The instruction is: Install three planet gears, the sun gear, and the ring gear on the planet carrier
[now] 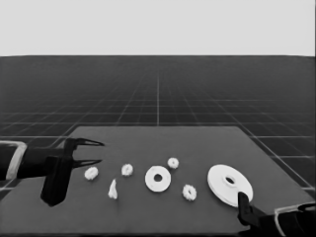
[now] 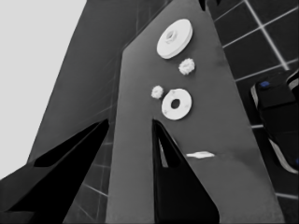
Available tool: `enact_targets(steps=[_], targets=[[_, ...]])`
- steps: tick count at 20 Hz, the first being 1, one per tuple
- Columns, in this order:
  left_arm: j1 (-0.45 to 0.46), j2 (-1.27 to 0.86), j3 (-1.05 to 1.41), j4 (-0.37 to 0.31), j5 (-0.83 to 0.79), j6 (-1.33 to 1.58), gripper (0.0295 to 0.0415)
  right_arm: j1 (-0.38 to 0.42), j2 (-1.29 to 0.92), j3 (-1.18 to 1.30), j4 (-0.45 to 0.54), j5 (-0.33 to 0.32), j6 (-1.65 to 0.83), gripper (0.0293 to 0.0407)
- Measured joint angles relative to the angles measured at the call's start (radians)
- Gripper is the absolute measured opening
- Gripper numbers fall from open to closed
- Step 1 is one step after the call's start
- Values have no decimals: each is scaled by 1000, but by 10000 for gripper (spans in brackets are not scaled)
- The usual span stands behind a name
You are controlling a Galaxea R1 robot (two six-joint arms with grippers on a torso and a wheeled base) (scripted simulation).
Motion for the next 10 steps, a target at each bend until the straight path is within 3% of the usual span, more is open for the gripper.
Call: enact_targets(steps=[1,2,3,4,5,6,7,8,10], targets=[[71,-3,71,-73,49,-3,295,-54,14,53,76,23,-3,293],[45,-2,43,-44,30,-2,297,-34,8,29,45,14,-2,308],[29,-1,25,-26,18,-1,314,-22,5,16,26,8,-1,337],[20,-1,15,-15,11,-1,347,-15,3,8,16,4,-1,368],[240,14,-135,344,322,-484,389,-11,2,3,9,3,0,380],[298,160,-347,269,598,-880,404,-9,1,1,6,1,0,383],[310,285,-567,96,693,-1034,398,-8,0,-1,4,1,0,384],[318,364,-743,-23,723,-1089,391,-7,0,-2,2,0,0,384],[328,450,-953,-140,750,-1107,386,-6,0,-2,1,0,0,385]])
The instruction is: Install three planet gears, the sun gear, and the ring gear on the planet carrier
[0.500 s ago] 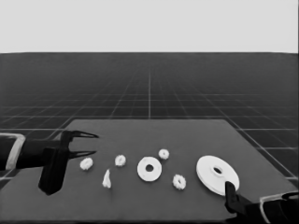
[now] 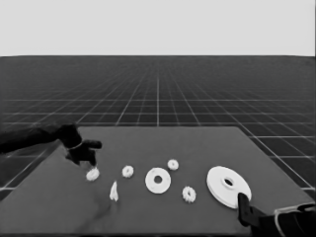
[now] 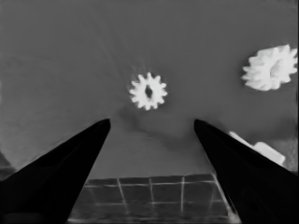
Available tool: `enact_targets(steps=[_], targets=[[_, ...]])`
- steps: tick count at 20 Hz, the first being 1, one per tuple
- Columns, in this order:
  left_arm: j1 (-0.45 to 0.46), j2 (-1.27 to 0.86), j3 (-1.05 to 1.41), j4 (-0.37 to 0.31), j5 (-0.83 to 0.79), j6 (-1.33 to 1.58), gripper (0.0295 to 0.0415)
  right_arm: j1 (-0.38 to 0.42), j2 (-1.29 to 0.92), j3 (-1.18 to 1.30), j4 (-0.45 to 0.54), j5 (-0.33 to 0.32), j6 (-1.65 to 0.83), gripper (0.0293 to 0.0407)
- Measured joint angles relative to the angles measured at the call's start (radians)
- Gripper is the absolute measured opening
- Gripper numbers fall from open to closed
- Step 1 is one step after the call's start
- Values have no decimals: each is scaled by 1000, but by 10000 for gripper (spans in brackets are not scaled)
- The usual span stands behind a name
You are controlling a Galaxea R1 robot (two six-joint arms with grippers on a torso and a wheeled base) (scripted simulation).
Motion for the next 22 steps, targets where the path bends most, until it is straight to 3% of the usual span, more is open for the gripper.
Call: enact_targets(steps=[4,5,7,14,16,22], targets=[[6,53,-130,-55,17,10,385,0,0,0,-1,0,0,385],[81,75,-176,-3,-43,23,385,0,0,0,-1,0,0,385],[164,111,-247,38,-103,43,385,0,0,0,-1,0,0,385],[198,135,-295,53,-136,59,385,0,0,0,-1,0,0,385],[199,135,-296,54,-136,59,314,0,0,0,-1,0,0,385],[198,135,-296,54,-136,60,313,0,0,0,-1,0,0,385]])
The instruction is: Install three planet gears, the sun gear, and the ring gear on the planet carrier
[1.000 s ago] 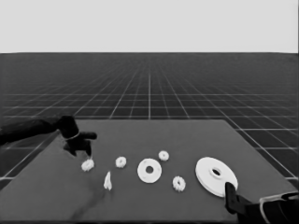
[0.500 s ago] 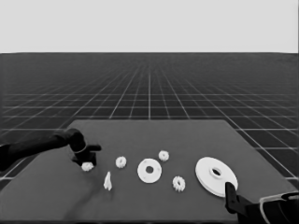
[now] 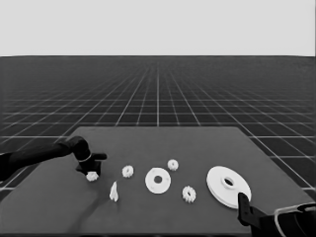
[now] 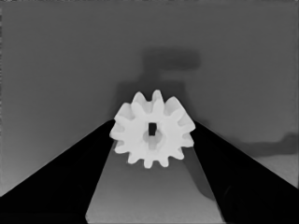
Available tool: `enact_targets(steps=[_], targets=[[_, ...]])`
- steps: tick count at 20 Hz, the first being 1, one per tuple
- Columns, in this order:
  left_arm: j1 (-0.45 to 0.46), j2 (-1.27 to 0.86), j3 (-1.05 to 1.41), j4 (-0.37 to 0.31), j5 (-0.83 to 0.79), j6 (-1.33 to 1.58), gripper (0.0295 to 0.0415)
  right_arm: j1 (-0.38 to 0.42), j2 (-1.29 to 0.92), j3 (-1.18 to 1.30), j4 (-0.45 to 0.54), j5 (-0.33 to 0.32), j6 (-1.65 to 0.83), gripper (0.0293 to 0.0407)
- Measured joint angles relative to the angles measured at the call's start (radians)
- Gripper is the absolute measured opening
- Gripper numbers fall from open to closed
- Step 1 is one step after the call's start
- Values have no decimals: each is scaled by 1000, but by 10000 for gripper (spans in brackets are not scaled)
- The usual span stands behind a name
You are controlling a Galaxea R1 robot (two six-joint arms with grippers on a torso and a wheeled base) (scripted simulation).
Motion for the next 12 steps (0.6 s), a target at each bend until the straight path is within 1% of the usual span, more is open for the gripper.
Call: enact_targets(steps=[2,4,6,12], targets=[[0,0,0,0,0,0,312,0,0,0,0,0,0,385],[-117,-60,119,-67,103,-40,312,0,0,0,0,0,0,385],[-168,-71,139,-99,138,-45,312,0,0,0,0,0,0,385],[-191,-73,143,-116,156,-45,312,0,0,0,0,0,0,385]])
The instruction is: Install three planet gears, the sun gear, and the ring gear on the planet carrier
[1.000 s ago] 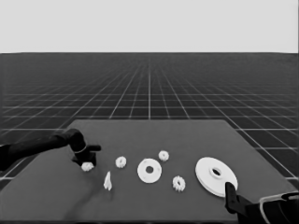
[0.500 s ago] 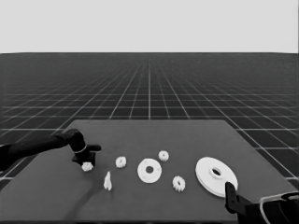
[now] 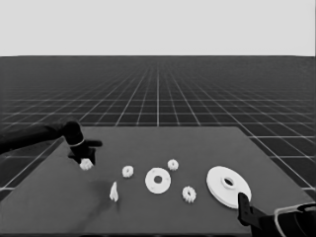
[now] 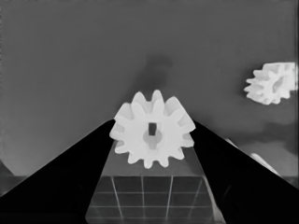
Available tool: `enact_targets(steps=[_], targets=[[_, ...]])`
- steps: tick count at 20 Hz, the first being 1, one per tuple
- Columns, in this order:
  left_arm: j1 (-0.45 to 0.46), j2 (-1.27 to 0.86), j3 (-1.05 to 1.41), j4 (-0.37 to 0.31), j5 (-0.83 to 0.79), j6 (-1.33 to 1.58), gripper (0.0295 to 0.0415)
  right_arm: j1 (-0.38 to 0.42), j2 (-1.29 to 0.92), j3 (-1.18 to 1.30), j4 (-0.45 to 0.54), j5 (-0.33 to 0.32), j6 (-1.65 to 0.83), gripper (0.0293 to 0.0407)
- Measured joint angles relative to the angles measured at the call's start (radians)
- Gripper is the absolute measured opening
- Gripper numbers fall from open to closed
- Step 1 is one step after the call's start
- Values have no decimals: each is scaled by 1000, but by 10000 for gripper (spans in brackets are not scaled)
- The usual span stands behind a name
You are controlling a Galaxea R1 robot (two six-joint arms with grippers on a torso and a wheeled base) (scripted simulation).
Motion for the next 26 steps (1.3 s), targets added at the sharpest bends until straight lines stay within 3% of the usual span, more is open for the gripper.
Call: enact_targets(steps=[1,2,5,10,11,13,20,22,23,26], targets=[[-4,111,113,42,45,-345,313,0,0,0,0,0,0,385],[-7,354,95,50,74,-508,313,0,0,0,0,0,0,385],[-8,700,-194,39,75,-504,313,0,0,0,0,0,0,385],[-7,783,-319,35,69,-463,312,0,0,0,0,0,0,385],[47,797,-358,90,44,-441,312,0,0,0,0,0,0,385],[110,815,-413,138,15,-412,312,0,0,0,0,0,0,385],[136,828,-449,160,-4,-393,312,0,0,0,0,0,0,385],[136,828,-450,161,-4,-393,372,0,0,0,0,0,0,385],[136,828,-450,161,-4,-393,381,0,0,0,0,0,0,385],[136,828,-450,161,-4,-393,385,0,0,0,0,0,0,385]])
